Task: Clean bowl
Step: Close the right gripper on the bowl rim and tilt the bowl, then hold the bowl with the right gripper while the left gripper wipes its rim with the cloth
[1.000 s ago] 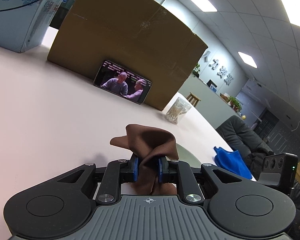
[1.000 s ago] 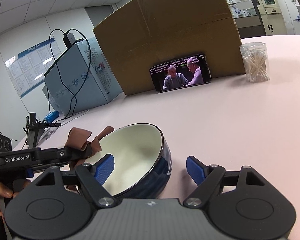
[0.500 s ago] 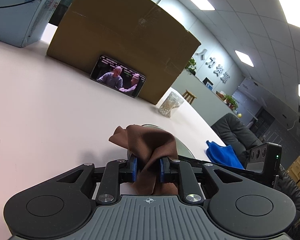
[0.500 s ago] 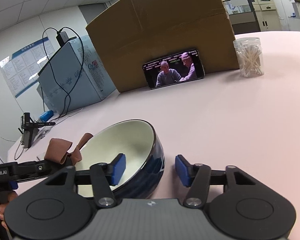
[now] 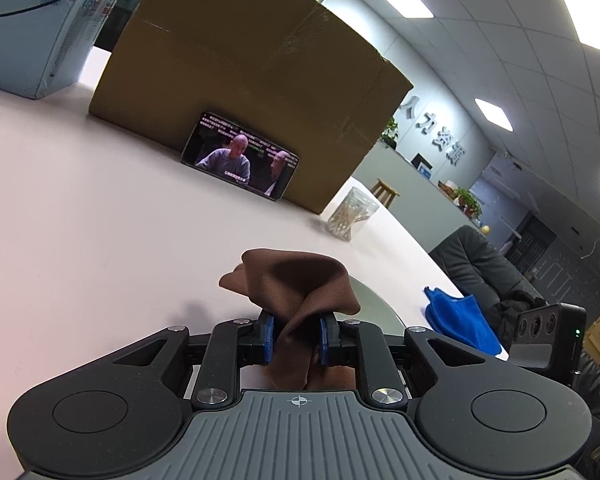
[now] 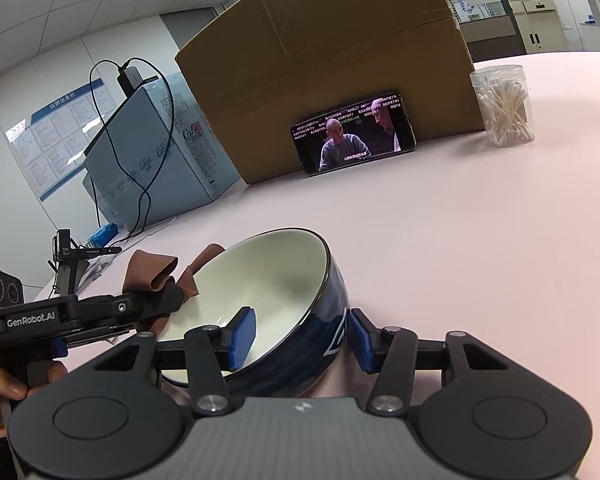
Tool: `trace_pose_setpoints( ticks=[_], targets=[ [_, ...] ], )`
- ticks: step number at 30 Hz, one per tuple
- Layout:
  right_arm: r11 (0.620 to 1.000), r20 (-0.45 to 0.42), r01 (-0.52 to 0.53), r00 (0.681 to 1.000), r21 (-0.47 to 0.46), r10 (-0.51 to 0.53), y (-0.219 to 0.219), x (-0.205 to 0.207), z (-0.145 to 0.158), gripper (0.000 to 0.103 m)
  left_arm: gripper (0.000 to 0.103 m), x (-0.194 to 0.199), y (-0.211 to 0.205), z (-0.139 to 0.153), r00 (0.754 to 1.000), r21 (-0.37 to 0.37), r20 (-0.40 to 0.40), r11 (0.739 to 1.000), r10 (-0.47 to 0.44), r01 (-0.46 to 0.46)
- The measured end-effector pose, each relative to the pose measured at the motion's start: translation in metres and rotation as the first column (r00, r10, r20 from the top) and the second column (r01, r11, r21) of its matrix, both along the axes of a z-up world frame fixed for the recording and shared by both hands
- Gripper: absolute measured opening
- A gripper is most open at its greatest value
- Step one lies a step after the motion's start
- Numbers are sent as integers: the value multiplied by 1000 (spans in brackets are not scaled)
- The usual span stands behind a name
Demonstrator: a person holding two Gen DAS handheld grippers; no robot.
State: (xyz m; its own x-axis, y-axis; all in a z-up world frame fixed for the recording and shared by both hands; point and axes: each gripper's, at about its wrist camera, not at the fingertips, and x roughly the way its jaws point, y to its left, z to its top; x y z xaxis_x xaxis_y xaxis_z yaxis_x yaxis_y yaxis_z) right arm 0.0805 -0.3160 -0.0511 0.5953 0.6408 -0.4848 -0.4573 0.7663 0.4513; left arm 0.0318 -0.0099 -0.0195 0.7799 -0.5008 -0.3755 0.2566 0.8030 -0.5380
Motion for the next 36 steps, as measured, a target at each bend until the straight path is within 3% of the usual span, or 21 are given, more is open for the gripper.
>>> trace_pose_setpoints(
  ticks=[8,23,36],
  targets=[
    [1000,9,5,1000,-16,-4,2,-2,2,54,18,-4,1,0,1000,-17,-8,1000,0,0],
    [995,15,71,997,-74,-70,7,-18,6,56,18,40,-11,-1,1000,34,-19,999,3,-3],
    [992,21,53,999,-113,-50,13,-5,8,59,18,-2,5,-3,999,-57,-15,997,-50,49]
  ],
)
